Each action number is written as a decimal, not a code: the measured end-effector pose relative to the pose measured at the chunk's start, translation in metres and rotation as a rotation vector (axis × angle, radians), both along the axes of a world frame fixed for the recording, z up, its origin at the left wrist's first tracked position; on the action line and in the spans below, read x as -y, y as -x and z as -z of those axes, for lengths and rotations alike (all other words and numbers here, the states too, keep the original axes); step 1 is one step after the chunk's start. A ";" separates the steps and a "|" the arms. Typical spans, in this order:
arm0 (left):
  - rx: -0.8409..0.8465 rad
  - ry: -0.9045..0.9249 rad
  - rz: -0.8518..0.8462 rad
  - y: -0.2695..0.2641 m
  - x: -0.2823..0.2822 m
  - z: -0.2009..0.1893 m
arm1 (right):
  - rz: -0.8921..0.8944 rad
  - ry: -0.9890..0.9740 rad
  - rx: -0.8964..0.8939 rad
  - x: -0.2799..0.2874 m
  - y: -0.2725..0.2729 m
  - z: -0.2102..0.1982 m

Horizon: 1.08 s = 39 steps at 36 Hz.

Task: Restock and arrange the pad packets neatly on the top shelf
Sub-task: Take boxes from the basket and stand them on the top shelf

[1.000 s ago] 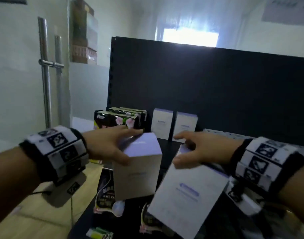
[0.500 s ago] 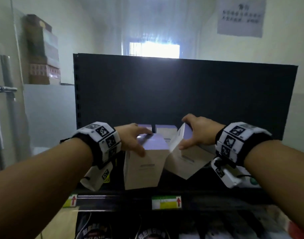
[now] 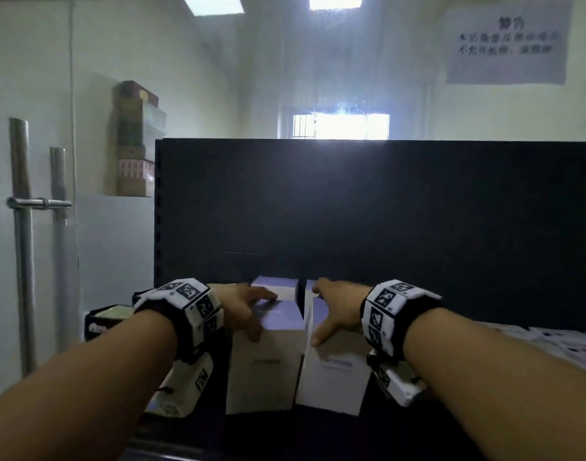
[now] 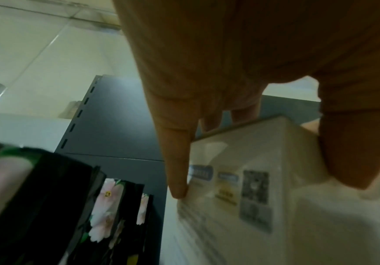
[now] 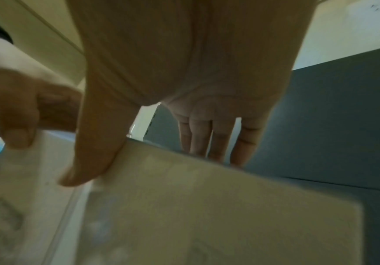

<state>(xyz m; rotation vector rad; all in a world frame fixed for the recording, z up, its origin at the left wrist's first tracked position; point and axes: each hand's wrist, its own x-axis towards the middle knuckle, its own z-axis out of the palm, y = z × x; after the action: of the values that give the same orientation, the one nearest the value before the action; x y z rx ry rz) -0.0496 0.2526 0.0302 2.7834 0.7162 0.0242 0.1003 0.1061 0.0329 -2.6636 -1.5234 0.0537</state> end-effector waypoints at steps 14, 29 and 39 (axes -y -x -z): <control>-0.238 -0.334 -0.072 -0.025 0.001 0.004 | -0.070 0.295 0.143 0.004 -0.048 0.003; -0.221 -0.427 -0.092 -0.062 -0.010 -0.001 | 0.010 0.214 0.271 -0.019 -0.064 0.021; -0.175 -0.402 -0.138 -0.066 -0.002 0.010 | 0.016 0.158 0.308 -0.018 -0.060 0.026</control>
<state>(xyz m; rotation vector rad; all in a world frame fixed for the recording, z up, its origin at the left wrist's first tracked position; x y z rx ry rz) 0.0169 0.2550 0.0207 3.1369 1.0494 -0.0566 0.1601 0.1245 0.0072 -2.9178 -1.6422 -0.2611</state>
